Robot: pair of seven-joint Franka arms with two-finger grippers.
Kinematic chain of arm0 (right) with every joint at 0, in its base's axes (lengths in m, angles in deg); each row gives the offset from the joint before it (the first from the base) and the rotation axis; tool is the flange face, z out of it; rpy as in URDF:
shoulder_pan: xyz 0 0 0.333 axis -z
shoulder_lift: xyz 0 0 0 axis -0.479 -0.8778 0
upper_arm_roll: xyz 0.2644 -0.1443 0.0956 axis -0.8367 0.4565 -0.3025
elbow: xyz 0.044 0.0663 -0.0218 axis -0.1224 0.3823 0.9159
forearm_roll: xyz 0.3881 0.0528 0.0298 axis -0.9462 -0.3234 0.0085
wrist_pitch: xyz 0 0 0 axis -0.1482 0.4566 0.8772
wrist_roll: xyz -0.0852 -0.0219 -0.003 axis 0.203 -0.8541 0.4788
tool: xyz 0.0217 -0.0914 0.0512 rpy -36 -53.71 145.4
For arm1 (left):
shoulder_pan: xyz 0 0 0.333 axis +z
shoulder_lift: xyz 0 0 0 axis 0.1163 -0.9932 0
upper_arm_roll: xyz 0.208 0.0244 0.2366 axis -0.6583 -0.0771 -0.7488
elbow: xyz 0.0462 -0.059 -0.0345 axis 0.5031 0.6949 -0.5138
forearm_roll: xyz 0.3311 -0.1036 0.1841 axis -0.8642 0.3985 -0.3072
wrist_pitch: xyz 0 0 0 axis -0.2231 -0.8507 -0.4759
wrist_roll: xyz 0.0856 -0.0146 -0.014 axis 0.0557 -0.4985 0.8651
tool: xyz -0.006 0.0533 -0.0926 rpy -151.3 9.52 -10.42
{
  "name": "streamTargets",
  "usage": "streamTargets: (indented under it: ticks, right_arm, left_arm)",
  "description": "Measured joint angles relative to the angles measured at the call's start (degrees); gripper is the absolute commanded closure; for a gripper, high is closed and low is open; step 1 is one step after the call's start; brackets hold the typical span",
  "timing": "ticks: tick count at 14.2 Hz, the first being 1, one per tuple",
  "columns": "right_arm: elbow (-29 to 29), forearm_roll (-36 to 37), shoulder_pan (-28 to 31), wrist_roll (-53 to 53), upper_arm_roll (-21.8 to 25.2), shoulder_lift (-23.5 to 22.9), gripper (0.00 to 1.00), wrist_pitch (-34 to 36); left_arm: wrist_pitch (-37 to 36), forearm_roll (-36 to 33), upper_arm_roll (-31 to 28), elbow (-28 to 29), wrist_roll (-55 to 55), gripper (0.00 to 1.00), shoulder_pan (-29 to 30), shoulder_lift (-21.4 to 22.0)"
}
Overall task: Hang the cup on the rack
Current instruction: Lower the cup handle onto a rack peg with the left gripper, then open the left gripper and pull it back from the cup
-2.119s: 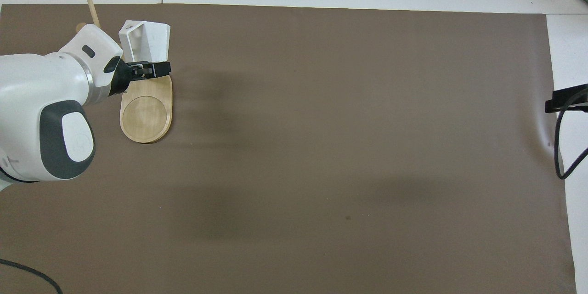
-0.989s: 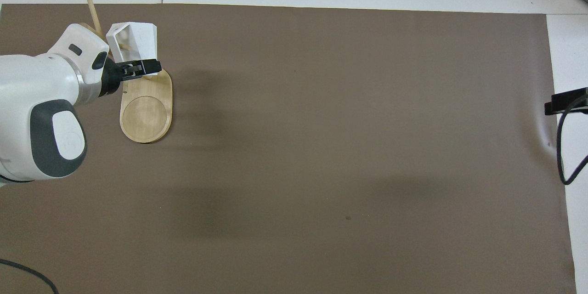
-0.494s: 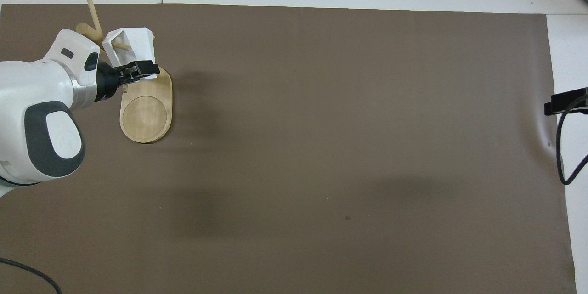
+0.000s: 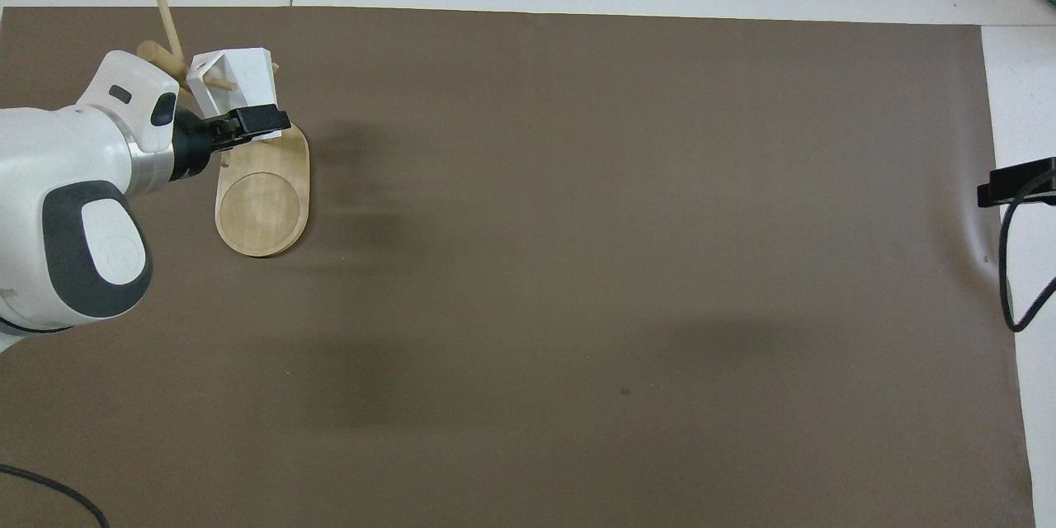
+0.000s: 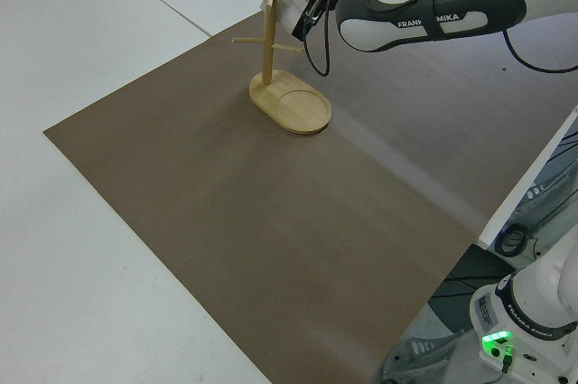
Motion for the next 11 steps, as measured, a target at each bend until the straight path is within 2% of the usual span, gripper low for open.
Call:
streamTargets:
  ticks: [2,8,11]
  right_arm:
    - [0.0,0.0,0.0,0.0,0.0,0.0,0.0,0.0]
    - [0.01,0.0,0.0,0.0,0.0,0.0,0.0,0.0]
    - [0.01,0.0,0.0,0.0,0.0,0.0,0.0,0.0]
  left_arm:
    - [-5.05,-0.91,-0.1,-1.56,-0.08,0.0,0.02,0.91]
    - [-26.44,-13.77,-0.5,-5.22,-0.05,0.0,0.19,9.58]
    - [-37.06,-17.71,-0.51,-9.52,-0.05,0.0,0.19,11.87]
